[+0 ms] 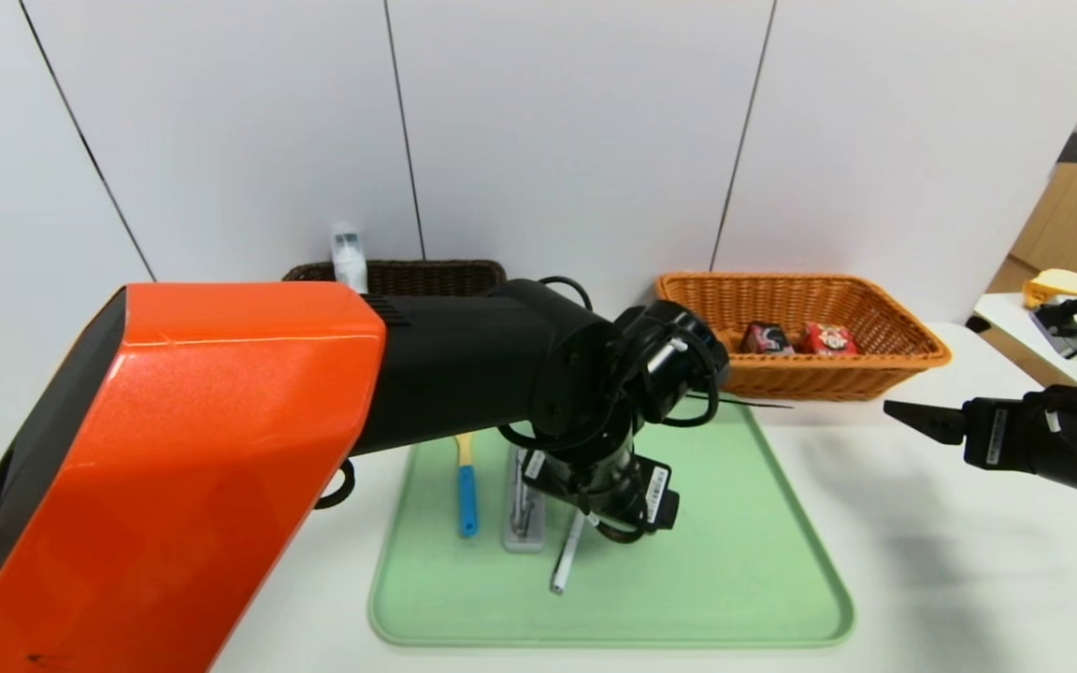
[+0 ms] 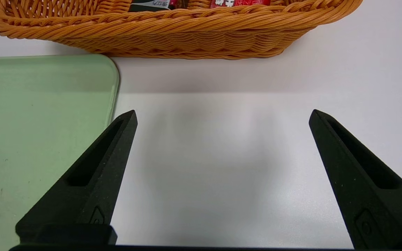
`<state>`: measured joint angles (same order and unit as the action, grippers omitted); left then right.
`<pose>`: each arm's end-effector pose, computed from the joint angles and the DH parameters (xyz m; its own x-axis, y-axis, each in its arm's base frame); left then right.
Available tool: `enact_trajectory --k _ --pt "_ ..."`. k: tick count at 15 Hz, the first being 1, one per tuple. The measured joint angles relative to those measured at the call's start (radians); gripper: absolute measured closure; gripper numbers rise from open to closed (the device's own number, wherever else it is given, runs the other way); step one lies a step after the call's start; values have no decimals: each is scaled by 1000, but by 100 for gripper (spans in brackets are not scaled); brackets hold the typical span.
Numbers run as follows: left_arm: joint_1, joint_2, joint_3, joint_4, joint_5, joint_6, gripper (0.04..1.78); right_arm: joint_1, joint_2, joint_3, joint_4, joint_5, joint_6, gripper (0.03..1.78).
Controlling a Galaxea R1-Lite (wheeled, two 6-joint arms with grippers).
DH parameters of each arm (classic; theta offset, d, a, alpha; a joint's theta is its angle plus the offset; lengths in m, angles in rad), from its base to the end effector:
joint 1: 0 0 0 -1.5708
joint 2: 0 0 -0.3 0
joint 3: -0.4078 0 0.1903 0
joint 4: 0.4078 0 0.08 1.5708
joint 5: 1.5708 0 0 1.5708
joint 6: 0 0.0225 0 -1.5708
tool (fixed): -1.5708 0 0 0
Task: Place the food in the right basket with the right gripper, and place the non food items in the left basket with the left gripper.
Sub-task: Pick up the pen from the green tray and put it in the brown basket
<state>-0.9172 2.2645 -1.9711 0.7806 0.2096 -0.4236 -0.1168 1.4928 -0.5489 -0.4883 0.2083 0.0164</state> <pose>0.2649 -0.3381 0.1627 0.4486 -0.2436 -0.8599 0.4332 0.9008 -0.0292 0.2308 -0.0224 0.1570 0.8967 0.1030 -0.4305 -0.0632 0.9924 0.1057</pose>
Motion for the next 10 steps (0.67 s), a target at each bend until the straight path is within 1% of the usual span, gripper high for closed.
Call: enact_trajectory --k 10 --pt "-1 7 0 6 -9 3 13 8 7 -3 -2 0 0 11"
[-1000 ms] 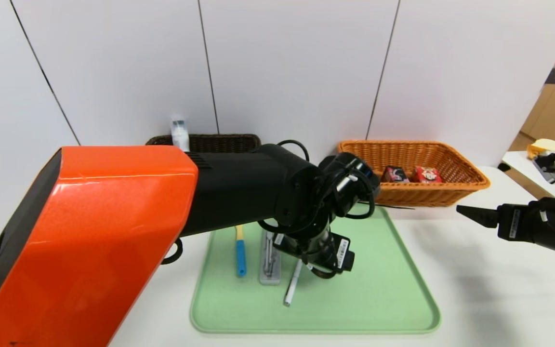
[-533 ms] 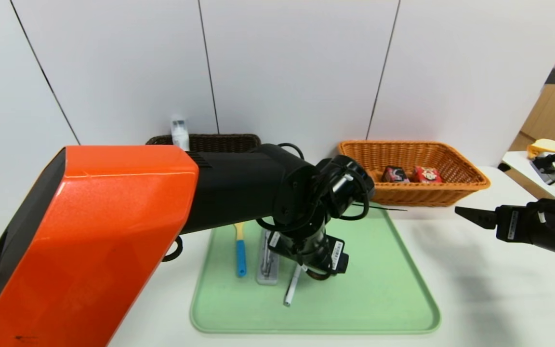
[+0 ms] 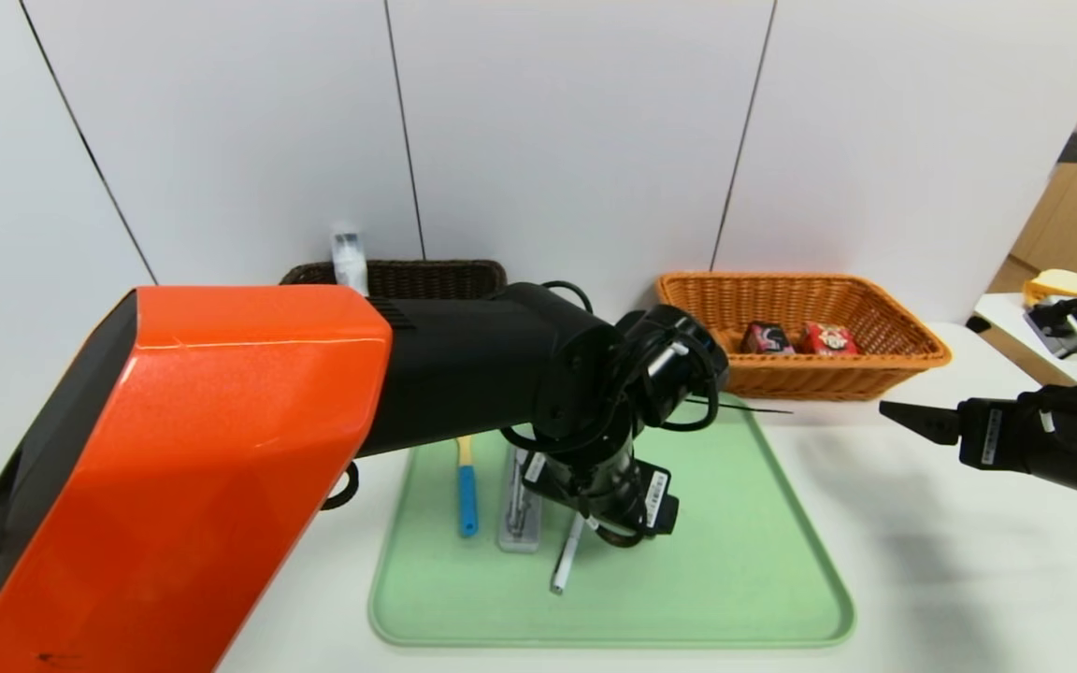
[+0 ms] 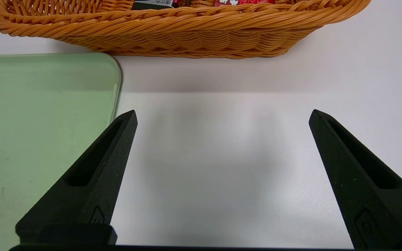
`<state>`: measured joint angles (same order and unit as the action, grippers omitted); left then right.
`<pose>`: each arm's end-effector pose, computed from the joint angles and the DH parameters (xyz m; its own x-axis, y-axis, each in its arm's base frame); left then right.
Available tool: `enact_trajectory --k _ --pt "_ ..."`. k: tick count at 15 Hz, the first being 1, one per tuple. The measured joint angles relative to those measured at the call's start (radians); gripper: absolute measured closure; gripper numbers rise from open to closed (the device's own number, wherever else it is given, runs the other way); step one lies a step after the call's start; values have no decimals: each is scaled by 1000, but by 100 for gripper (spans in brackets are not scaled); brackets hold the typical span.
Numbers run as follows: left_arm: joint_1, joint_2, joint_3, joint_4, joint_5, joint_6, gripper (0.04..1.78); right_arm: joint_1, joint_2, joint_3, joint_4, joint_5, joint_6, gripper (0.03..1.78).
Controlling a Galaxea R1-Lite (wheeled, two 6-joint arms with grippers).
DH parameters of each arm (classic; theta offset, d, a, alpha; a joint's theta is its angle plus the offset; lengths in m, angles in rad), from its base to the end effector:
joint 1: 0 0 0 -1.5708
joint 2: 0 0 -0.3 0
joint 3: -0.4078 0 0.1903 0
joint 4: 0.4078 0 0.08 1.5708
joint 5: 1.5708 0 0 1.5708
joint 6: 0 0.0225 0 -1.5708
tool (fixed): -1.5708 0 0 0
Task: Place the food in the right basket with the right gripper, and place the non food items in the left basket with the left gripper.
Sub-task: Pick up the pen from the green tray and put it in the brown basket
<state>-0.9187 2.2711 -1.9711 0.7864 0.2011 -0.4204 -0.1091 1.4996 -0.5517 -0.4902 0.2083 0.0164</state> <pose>0.2646 -0.3391 0.1596 0.4357 -0.2414 -0.8671 0.4403 0.8974 -0.0287 0.2325 -0.0208 0.1563 0.8950 0.1100 -0.4323 -0.0707 0.9918 0.1061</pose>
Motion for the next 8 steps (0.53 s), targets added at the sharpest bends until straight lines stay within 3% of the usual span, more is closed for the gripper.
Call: enact_trajectory --k 3,8 --pt "0 4 0 1 -16 0 13 5 6 -5 0 -1 0 11" --pt "-2 8 0 0 -27 -1 85 12 16 -9 -1 -1 0 11"
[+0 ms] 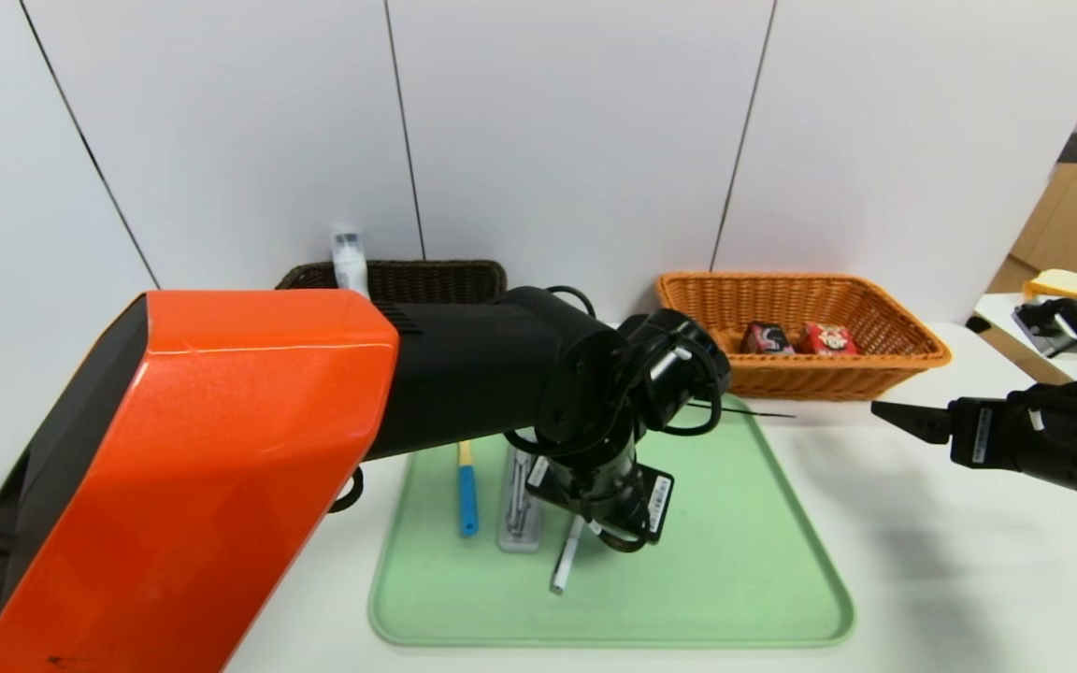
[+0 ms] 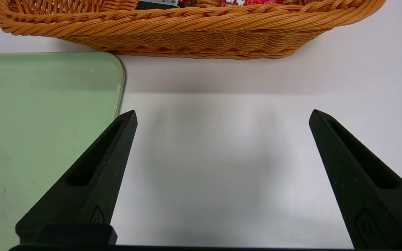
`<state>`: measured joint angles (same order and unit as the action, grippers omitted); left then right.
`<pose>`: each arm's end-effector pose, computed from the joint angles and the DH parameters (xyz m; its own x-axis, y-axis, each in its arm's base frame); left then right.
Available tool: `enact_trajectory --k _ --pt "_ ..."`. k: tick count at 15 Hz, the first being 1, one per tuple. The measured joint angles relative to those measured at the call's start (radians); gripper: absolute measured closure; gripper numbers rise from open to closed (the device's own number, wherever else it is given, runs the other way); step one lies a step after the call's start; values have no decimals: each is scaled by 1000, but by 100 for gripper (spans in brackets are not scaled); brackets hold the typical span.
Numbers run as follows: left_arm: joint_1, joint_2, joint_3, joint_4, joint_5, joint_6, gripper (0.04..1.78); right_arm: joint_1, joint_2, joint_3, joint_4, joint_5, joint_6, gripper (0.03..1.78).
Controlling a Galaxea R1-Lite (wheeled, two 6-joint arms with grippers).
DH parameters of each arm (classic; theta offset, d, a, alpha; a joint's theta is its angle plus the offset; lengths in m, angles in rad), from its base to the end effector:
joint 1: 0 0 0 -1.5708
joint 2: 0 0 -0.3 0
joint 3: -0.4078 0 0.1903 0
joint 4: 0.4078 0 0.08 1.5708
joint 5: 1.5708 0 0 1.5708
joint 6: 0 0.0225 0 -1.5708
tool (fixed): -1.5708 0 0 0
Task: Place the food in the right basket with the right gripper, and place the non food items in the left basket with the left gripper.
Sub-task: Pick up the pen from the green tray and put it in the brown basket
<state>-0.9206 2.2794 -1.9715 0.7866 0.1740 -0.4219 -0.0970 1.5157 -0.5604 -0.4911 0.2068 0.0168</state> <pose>0.2643 -0.3410 0.1560 0.4112 -0.2546 -0.8753 0.4511 0.8912 -0.0474 0.2365 -0.0184 0.1548 0.8909 0.1196 -0.4382 -0.0805 0.9910 0.1069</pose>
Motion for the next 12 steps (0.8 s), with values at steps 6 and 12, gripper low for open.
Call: enact_trajectory --k 6,12 --pt "0 3 0 4 -1 0 176 6 3 0 0 -1 0 11" --pt "1 -6 3 -55 -27 -1 176 13 4 0 0 -3 0 11"
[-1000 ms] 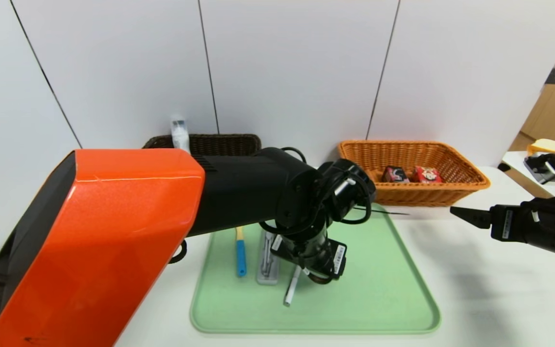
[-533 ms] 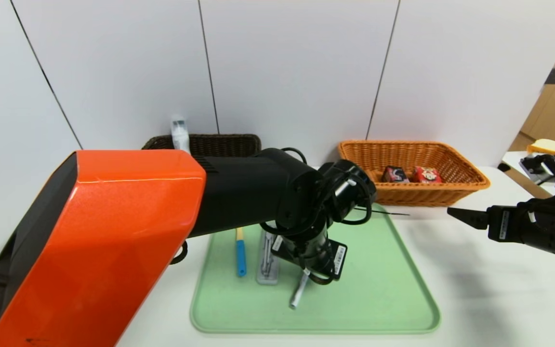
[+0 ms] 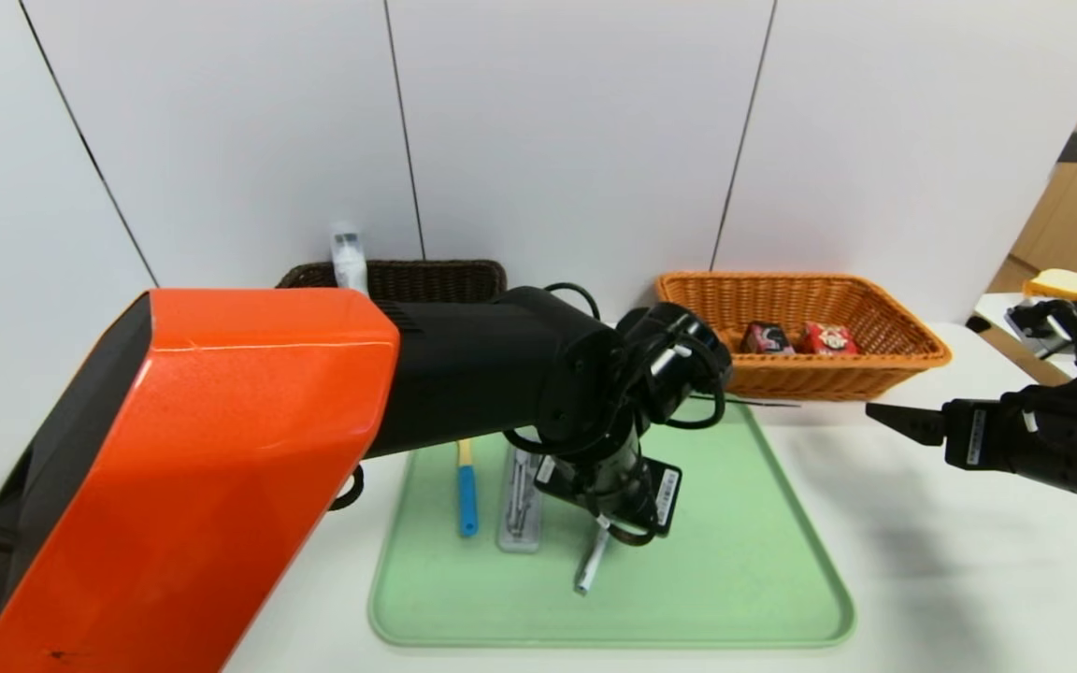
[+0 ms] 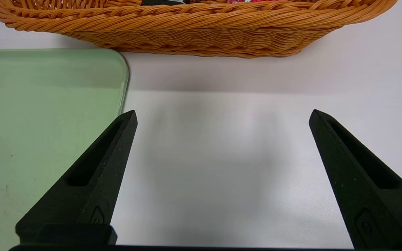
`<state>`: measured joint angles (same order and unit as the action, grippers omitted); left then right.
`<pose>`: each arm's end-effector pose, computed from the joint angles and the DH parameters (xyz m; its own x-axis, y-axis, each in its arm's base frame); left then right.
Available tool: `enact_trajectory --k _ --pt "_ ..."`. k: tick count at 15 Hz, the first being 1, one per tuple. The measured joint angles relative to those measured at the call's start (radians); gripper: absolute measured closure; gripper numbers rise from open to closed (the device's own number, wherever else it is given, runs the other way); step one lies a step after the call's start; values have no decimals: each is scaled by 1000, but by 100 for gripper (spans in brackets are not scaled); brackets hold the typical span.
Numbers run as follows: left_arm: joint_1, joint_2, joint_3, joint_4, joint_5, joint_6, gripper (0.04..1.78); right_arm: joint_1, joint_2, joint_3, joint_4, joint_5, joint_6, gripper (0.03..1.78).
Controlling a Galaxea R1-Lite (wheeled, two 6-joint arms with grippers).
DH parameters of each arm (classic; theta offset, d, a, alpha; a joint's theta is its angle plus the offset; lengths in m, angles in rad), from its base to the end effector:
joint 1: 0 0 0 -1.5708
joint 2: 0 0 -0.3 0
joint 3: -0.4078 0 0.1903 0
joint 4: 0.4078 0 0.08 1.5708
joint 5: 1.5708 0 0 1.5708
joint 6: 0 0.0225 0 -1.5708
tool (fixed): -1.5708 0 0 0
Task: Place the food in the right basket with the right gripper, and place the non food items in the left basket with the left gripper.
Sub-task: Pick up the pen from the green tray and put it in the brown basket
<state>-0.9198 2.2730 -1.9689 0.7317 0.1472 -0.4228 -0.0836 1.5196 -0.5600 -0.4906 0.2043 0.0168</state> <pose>0.2663 -0.3442 0.1608 0.4223 -0.3123 -0.8510 0.4624 0.8817 -0.0941 0.2373 -0.0153 0.1537 0.8874 0.1292 -0.4426 -0.0910 0.9901 0.1067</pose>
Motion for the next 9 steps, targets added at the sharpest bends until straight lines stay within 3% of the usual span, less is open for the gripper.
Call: enact_trajectory --k 6,9 --pt "7 -116 -2 -240 -41 -66 176 1 3 3 0 -4 0 11" --pt "63 -198 -3 -305 -20 -114 176 0 4 0 0 -4 0 11"
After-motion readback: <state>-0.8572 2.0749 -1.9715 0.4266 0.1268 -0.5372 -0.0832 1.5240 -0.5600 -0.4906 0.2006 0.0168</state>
